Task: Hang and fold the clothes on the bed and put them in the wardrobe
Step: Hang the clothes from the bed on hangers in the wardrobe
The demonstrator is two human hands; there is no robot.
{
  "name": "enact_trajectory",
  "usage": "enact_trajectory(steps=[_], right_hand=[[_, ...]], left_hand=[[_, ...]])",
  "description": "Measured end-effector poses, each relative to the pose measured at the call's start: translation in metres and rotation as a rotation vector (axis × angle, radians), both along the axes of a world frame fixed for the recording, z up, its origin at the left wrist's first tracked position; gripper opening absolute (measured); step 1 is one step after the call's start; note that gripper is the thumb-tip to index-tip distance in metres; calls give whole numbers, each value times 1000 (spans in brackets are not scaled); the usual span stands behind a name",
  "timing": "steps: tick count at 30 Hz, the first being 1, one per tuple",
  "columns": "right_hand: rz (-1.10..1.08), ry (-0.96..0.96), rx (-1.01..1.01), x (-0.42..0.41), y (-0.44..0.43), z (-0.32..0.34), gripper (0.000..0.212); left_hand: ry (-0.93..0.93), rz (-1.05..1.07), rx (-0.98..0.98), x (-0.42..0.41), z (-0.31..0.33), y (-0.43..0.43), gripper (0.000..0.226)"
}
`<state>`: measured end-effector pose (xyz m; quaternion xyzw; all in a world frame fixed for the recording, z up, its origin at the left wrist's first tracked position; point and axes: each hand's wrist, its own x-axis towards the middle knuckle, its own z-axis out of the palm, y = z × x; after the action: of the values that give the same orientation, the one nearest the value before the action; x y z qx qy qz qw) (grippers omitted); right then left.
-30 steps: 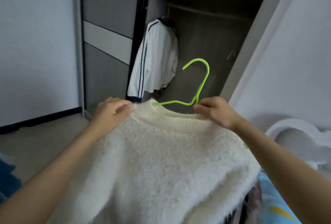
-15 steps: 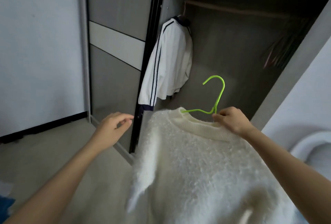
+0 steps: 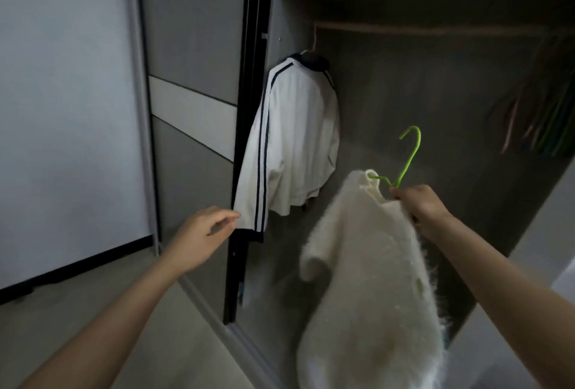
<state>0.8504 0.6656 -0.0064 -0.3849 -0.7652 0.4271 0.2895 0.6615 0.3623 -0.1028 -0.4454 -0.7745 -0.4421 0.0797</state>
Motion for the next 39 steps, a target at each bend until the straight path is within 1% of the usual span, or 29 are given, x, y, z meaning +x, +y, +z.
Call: enact_trajectory(steps=[3, 7, 11, 16, 20, 23, 25, 28, 31, 32, 35, 36, 39], right_hand=[[76, 104, -123, -28, 28, 15, 33], [151, 187, -175, -57, 54, 23, 16], [151, 211, -144, -88, 80, 33, 29], [148, 166, -16, -130, 113, 45, 38], [73, 143, 45, -170, 140, 59, 38], [27, 202, 57, -204, 162, 75, 35], [-12, 235, 72, -225, 175, 89, 32], [-58, 243, 146, -252, 188, 112, 30], [-116, 315, 200, -282, 198, 132, 35], [-135, 336, 215, -290, 201, 137, 37], [-187, 342, 272, -315, 214, 154, 37], [-201, 341, 279, -322, 217, 159, 35], [-253, 361, 313, -333, 228, 173, 36]], left_hand=[[14, 7, 26, -16, 11, 34, 19], [0, 15, 32, -31, 15, 68, 19], [-9, -9, 21, -52, 26, 101, 21], [73, 30, 57, -110, 43, 147, 21], [267, 111, 139, -173, 68, 189, 16], [458, 199, 182, -225, 100, 220, 42], [571, 245, 195, -257, 126, 240, 46], [739, 252, 170, -294, 162, 271, 44], [891, 206, 108, -326, 189, 302, 29], [908, 194, 74, -335, 194, 312, 27], [897, 207, -25, -358, 205, 330, 40], [927, 247, -60, -366, 206, 334, 40], [1010, 432, -122, -380, 206, 339, 30]])
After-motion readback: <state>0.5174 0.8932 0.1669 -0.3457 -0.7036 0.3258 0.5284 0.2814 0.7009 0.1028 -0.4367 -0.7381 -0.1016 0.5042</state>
